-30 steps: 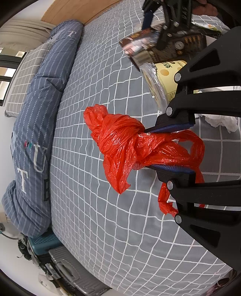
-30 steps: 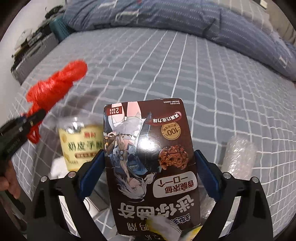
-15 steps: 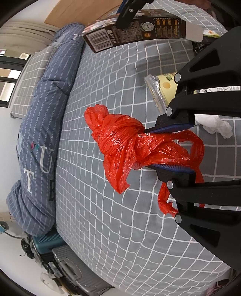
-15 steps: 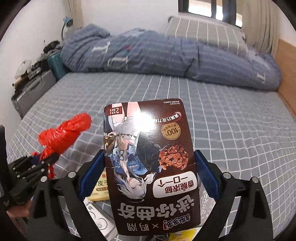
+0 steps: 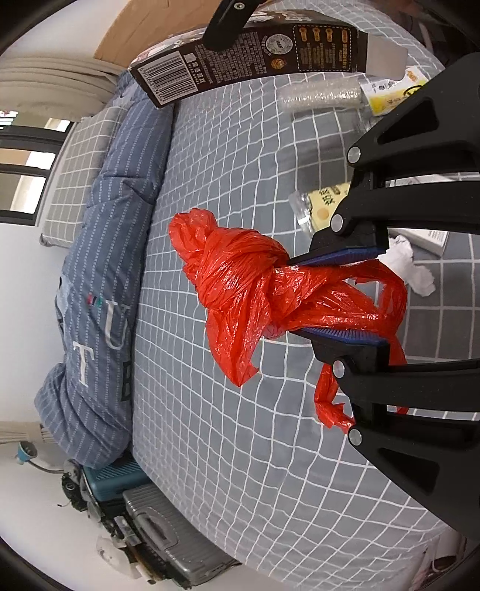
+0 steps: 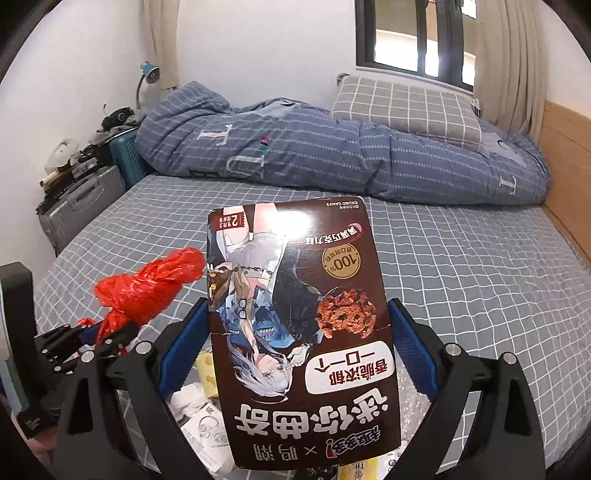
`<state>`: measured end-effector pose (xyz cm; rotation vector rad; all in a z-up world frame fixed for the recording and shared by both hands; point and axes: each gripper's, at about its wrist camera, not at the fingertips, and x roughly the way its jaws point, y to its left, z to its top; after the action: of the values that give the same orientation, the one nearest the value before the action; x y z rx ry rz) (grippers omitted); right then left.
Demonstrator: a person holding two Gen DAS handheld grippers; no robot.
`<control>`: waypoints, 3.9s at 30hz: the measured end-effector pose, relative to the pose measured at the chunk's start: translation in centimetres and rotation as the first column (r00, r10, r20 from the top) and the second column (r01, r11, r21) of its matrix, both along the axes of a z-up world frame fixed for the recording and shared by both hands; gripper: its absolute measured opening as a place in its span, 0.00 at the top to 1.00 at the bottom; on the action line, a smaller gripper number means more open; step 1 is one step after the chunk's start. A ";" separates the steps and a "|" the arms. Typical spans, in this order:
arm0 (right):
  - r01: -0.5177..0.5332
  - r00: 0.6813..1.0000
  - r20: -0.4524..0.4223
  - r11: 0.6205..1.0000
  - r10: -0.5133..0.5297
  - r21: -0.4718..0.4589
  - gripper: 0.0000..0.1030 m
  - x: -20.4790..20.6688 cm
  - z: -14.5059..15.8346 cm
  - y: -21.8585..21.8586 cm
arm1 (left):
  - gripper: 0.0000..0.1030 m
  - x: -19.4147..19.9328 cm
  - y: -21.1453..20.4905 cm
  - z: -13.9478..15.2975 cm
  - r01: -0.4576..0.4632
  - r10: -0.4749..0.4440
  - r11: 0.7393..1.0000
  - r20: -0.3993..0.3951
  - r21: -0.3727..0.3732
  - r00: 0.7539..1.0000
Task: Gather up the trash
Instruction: 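Carry the red bag with the left tool while the right tool carries the brown box toward the bin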
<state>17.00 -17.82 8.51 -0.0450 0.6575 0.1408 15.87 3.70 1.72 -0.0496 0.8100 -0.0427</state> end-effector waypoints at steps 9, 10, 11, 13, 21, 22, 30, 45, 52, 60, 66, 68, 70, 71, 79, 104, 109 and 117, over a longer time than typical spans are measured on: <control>-0.004 0.998 -0.055 0.999 0.007 0.042 0.13 -1.9 0.1 -1.5 | 0.72 -1.5 -0.3 0.4 0.006 -0.006 1.000 0.002 -0.023 1.000; 0.000 0.998 -0.062 0.999 0.002 0.039 0.13 -2.3 -0.2 -1.7 | 0.72 -1.7 -0.3 0.4 0.006 -0.006 1.000 0.003 -0.023 1.000; 0.005 0.998 -0.068 0.999 -0.003 0.038 0.13 -2.5 -0.4 -1.8 | 0.72 -2.0 -0.3 0.5 0.007 -0.007 1.000 0.004 -0.022 1.000; 0.013 0.997 -0.076 0.999 -0.011 0.032 0.13 -3.0 -0.9 -2.0 | 0.72 -2.5 -0.4 0.6 0.006 -0.006 1.000 0.004 -0.023 1.000; 0.040 0.997 -0.068 0.999 -0.042 -0.027 0.13 -6.7 -2.6 -1.8 | 0.72 -5.1 -0.7 0.4 0.003 -0.003 1.000 -0.010 -0.028 1.000; 0.044 0.997 -0.066 0.999 -0.045 -0.027 0.13 -7.1 -2.8 -1.8 | 0.72 -5.5 -0.7 0.4 0.002 -0.003 1.000 -0.012 -0.028 1.000; 0.087 0.993 -0.074 0.996 -0.088 -0.011 0.13 -10.5 -4.5 -2.1 | 0.72 -8.9 -1.4 -0.2 0.011 -0.012 1.000 -0.030 -0.023 0.999; 0.120 0.988 -0.097 0.993 -0.119 0.004 0.13 -15.9 -6.8 -2.7 | 0.72 -14.6 -2.2 -1.7 0.044 -0.044 0.999 -0.052 -0.003 0.998; 0.126 0.987 -0.106 0.992 -0.123 0.016 0.13 -17.8 -7.2 -3.0 | 0.72 -16.6 -2.3 -2.1 0.047 -0.047 0.999 -0.064 -0.002 0.997; 0.119 0.987 -0.110 0.993 -0.116 0.019 0.13 -20.1 -7.4 -2.6 | 0.72 -19.3 -2.8 -2.6 0.059 -0.060 0.998 -0.078 -0.013 0.995; 0.113 0.987 -0.116 0.993 -0.109 0.023 0.13 -22.2 -7.7 -2.1 | 0.72 -21.2 -2.9 -2.8 0.058 -0.060 0.998 -0.088 -0.026 0.994; 0.116 0.987 -0.119 0.993 -0.112 0.028 0.13 -22.9 -7.8 -2.0 | 0.72 -22.0 -2.8 -3.1 0.054 -0.058 0.998 -0.100 -0.036 0.993; 0.117 0.986 -0.119 0.993 -0.113 0.029 0.13 -23.6 -7.8 -1.9 | 0.72 -22.8 -2.8 -3.3 0.055 -0.059 0.998 -0.108 -0.040 0.992; 0.120 0.986 -0.119 0.992 -0.116 0.031 0.13 -23.9 -7.8 -1.9 | 0.72 -23.2 -2.7 -3.4 0.055 -0.059 0.998 -0.110 -0.042 0.992; 0.127 0.985 -0.128 0.991 -0.120 0.050 0.13 -26.7 -7.4 -1.8 | 0.73 -26.0 -2.3 -2.7 0.053 -0.059 0.997 -0.115 -0.056 0.992; 0.141 0.957 -0.258 0.990 -0.132 0.017 0.13 -35.2 -11.1 -1.7 | 0.73 -34.0 -1.6 -4.9 0.069 -0.074 0.997 -0.200 -0.031 0.977; 0.130 0.950 -0.289 0.991 -0.122 0.009 0.13 -36.1 -12.7 -1.4 | 0.73 -35.2 -1.6 -6.2 0.075 -0.076 0.997 -0.224 -0.014 0.972; 0.127 0.935 -0.332 0.992 -0.123 -0.008 0.13 -36.5 -15.7 -0.8 | 0.73 -35.6 -1.7 -9.3 0.074 -0.069 0.997 -0.275 0.008 0.959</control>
<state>-19.53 -18.67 -7.23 0.0348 0.9946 0.0288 -19.69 1.96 -7.58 -0.0084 1.0902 -0.0980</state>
